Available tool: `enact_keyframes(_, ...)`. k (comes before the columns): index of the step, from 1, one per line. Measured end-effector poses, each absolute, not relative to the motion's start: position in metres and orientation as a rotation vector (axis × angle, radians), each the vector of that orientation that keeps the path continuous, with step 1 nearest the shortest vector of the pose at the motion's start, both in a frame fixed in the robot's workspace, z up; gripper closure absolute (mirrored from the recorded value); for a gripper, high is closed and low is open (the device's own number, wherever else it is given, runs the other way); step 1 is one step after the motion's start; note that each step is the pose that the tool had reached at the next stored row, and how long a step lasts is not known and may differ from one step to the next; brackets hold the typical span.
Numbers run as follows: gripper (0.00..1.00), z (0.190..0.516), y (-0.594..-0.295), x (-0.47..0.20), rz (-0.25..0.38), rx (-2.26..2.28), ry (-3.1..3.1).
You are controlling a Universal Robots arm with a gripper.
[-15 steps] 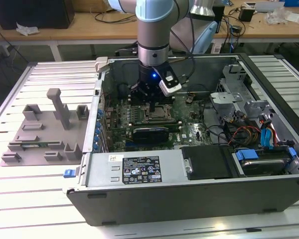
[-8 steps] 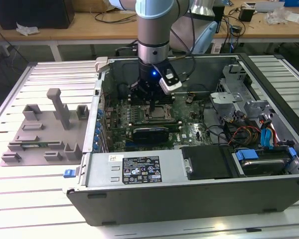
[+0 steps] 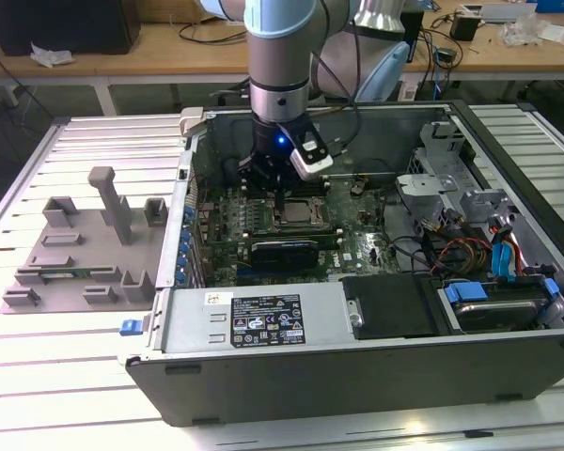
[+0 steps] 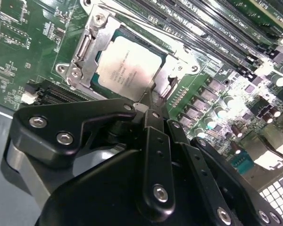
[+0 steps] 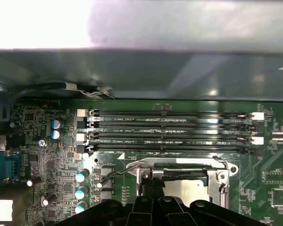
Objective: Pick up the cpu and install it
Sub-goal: 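Close the cpu cover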
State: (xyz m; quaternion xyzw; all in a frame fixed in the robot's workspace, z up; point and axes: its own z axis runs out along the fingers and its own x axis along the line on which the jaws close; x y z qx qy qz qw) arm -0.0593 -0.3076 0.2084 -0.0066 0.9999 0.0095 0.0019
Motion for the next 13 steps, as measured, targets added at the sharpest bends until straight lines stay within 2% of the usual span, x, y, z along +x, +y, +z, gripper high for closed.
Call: enact_keyframes(13, 0.89, 0.206, -0.3077, -0.0509, 0.033, -0.025, 3.138)
